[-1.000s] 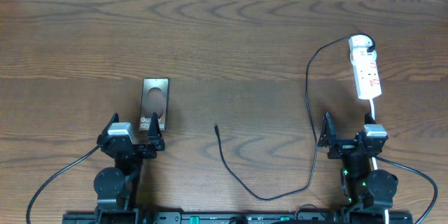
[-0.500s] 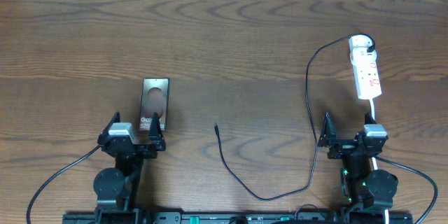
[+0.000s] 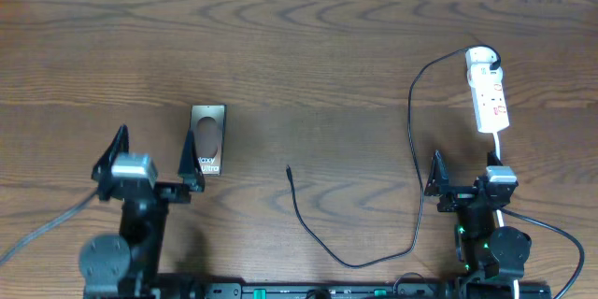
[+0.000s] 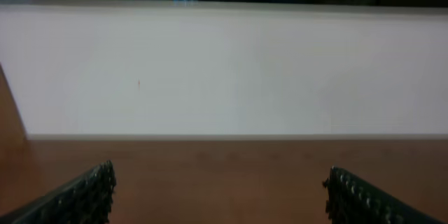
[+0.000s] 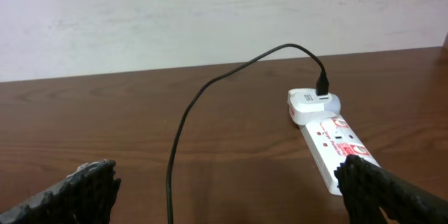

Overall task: Plug charger to phone and switch on socket
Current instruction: 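Move the left gripper forward over the silver phone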

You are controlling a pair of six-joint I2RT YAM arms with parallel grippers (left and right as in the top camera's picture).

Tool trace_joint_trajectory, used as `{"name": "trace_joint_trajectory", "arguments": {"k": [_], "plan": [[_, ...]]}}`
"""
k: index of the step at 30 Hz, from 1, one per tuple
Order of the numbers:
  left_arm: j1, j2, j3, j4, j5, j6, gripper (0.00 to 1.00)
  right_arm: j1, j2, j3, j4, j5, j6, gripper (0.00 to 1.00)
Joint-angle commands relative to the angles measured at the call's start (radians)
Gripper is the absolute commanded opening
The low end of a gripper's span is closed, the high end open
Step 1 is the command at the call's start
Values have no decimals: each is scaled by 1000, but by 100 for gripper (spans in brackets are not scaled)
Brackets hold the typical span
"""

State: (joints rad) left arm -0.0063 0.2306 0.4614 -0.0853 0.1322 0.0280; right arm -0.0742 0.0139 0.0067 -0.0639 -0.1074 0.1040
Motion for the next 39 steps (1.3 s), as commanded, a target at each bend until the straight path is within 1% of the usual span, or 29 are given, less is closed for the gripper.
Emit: {"name": "trace_joint_trajectory", "arguments": {"k": [1,7,15,18,23,29,39], "plan": [[5,167,170,-115,6,20,94,6,-5,0,-5,0,15,99],[5,474,463,-418,6,16,94,6,-5,0,-5,0,15,99],[5,881,847,-759,6,16,94,6,-5,0,-5,0,15,99],[5,1022,974,-884,6,11,94,6,-5,0,-5,0,15,99],[10,1209,1122,-1045,7,-23,94,6,-5,0,-5,0,15,99],[24,1348,1147,-1108,6,-25,94,6,-5,0,-5,0,15,99],[24,1450,1146,-1091,6,-25,94,6,-5,0,-5,0,15,99]]}}
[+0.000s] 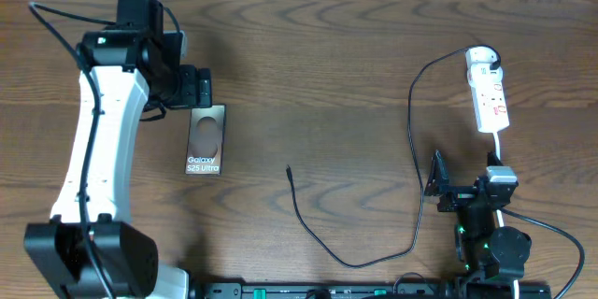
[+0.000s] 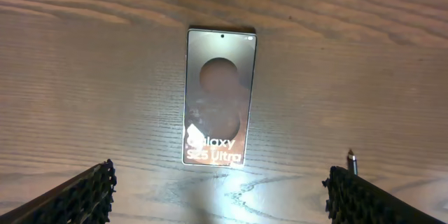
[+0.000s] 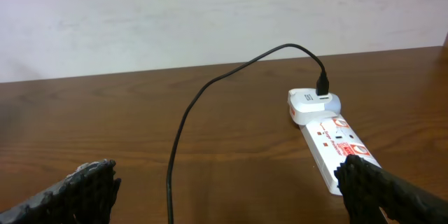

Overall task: Plug charger to phone and switch on socket
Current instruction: 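Move the left gripper forward over the silver phone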

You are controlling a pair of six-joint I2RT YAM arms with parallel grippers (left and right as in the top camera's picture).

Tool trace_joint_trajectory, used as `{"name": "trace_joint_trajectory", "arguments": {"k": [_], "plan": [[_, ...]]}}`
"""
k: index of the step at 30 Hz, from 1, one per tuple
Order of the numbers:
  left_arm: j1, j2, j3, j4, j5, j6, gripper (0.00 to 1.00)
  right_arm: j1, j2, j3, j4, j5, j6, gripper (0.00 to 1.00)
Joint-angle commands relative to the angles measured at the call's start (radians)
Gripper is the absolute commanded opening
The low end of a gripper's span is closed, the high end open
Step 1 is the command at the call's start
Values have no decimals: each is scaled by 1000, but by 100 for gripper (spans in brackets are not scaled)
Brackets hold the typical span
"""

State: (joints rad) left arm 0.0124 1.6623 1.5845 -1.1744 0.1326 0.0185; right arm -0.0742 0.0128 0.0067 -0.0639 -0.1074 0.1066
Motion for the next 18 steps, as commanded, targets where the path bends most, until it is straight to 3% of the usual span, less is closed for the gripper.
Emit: {"name": "trace_joint_trajectory", "arguments": {"k": [1,18], "plan": [[5,21,23,-2,6,-15,94,6,-4,0,-5,0,12,99],[5,60,-74,127,-97,-12,94,6,-4,0,-5,0,12,99]]}}
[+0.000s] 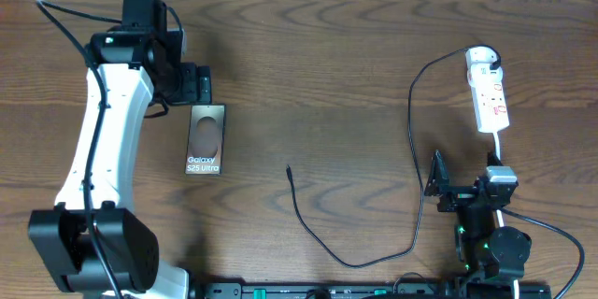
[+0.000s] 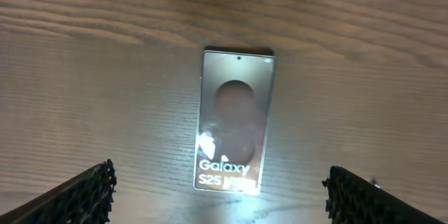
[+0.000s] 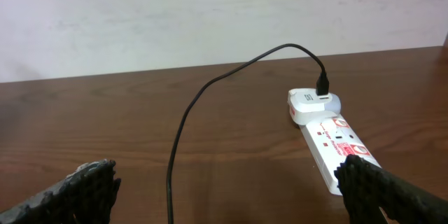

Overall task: Plug charger to phone and switch on socket
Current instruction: 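Move the left gripper forward over the silver phone, then lower the left gripper onto the phone and close on its sides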

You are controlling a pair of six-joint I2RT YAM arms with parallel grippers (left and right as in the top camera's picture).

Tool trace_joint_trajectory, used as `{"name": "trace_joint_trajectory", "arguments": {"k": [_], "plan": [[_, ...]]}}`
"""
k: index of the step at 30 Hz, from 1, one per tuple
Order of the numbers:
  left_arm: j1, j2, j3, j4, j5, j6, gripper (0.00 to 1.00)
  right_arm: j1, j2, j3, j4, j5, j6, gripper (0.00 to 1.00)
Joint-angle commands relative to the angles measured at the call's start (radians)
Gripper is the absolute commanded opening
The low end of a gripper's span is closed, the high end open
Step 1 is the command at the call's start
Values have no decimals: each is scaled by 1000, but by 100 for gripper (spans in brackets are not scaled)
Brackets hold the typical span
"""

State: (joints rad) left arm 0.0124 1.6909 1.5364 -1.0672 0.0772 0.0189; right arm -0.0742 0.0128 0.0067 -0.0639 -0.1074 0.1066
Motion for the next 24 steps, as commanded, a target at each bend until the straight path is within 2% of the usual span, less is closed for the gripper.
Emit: {"name": "trace_joint_trajectory", "arguments": {"k": [1,24], "plan": [[5,38,-31,34,-41,-12,94,6,-4,0,-5,0,12,99],[4,328,-42,57,-40,-12,94,6,-4,0,-5,0,12,99]]}}
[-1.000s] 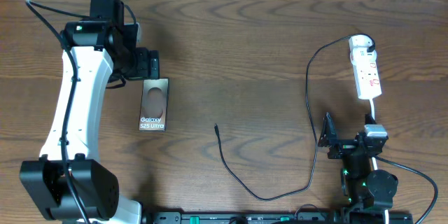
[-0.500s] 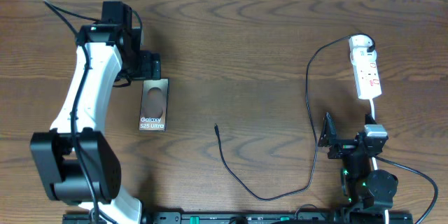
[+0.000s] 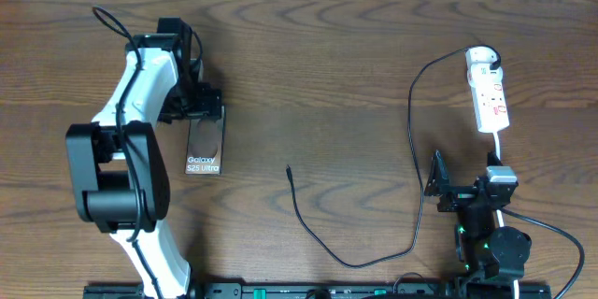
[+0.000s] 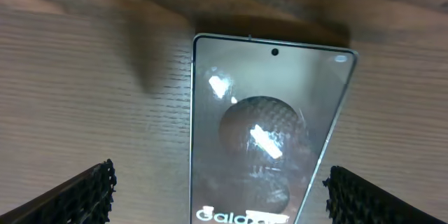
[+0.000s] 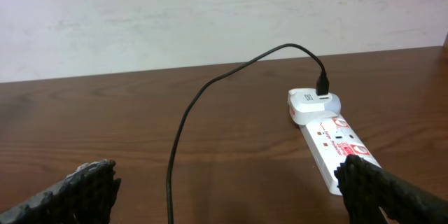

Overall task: Plug charger to phone and switch on socket
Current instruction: 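Lower the left gripper onto the phone and close on its sides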

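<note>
The phone lies screen up at the table's left, showing "Galaxy S25 Ultra"; in the left wrist view the phone fills the middle. My left gripper is open low over its far end, with one of its fingers on each side of it and not touching. The black charger cable lies loose, its free plug at mid-table. It runs to the white adapter in the power strip. My right gripper is open at the near edge.
The power strip lies at the far right, lengthwise toward my right arm. The cable curves down the table left of that arm. A white wall borders the table's far edge.
My left gripper has come down closer over the phone's far end, so the phone looks much larger in the wrist view. Phone, cable and right arm have not moved.
Both arms rested open at the near edge, the left one next to the phone. Then the left arm was stretched out with its open gripper above the phone's far end, then more centred over it, and now low over it.
</note>
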You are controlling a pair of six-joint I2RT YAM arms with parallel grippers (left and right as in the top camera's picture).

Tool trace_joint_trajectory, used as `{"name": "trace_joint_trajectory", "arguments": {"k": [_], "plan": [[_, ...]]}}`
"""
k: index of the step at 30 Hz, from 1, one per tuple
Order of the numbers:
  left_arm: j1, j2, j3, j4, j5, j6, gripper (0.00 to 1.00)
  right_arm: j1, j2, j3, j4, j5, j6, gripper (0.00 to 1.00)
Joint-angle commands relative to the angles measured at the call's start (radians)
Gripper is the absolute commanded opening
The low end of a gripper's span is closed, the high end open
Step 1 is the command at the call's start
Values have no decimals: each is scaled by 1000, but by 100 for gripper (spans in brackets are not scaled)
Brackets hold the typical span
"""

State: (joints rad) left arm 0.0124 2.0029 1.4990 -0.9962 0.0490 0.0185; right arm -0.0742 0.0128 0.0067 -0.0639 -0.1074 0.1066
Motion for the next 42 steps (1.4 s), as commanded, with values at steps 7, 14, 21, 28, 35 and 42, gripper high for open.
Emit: {"name": "trace_joint_trajectory", "arguments": {"k": [7,14,21,28,35,42], "plan": [[2,16,-5,-47,-2,-12,94,6,-4,0,-5,0,12,99],[-3,16,-7,-72,36,-10,94,6,-4,0,-5,0,12,99],[-31,12,-37,-40,32,-1,94,6,-4,0,-5,0,12,99],[-31,-70,-147,43,-1,-23,94,6,-4,0,-5,0,12,99],[-32,-151,-234,111,4,-23,94,6,-4,0,-5,0,12,99],[-32,-153,-327,232,18,-23,94,6,-4,0,-5,0,12,99]]}}
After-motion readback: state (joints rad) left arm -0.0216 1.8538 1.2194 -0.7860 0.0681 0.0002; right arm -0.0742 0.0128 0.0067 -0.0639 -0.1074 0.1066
